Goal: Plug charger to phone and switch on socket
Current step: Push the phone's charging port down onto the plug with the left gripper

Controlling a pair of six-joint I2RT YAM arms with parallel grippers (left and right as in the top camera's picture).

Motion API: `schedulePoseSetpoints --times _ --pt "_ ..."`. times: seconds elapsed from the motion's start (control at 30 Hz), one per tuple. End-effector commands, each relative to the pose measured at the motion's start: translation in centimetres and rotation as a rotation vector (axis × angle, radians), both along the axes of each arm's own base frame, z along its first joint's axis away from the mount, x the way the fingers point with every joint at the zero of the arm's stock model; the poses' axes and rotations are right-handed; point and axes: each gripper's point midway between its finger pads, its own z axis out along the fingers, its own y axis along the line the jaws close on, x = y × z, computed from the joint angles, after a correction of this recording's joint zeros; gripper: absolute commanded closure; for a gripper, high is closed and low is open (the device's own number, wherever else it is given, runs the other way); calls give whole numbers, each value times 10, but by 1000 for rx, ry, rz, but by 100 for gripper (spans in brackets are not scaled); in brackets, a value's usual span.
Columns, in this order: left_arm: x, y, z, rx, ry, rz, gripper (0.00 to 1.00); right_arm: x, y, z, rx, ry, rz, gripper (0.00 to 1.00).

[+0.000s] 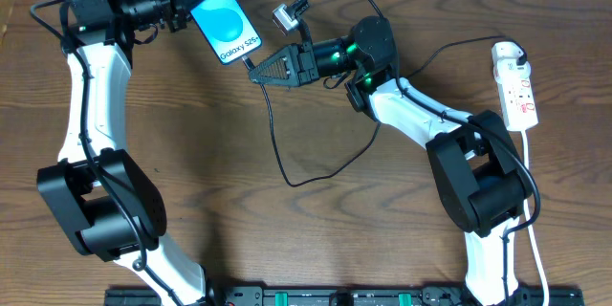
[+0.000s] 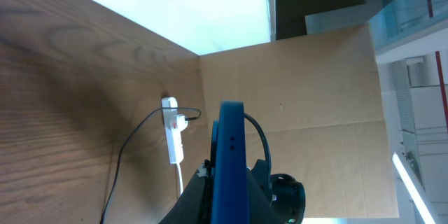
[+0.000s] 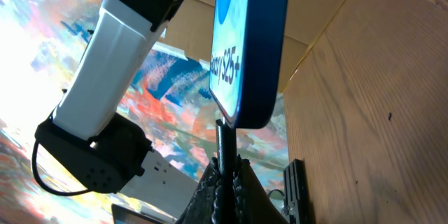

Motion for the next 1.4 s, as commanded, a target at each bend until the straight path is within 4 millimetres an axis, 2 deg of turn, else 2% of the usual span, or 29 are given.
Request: schedulePoseSetpoints --times 0.0,1.37 --pt "-7 -5 9 -14 -16 -39 93 8 -2 6 20 -19 -39 98" --pt "-8 -12 9 -4 -41 -56 93 30 5 14 60 33 -174 98"
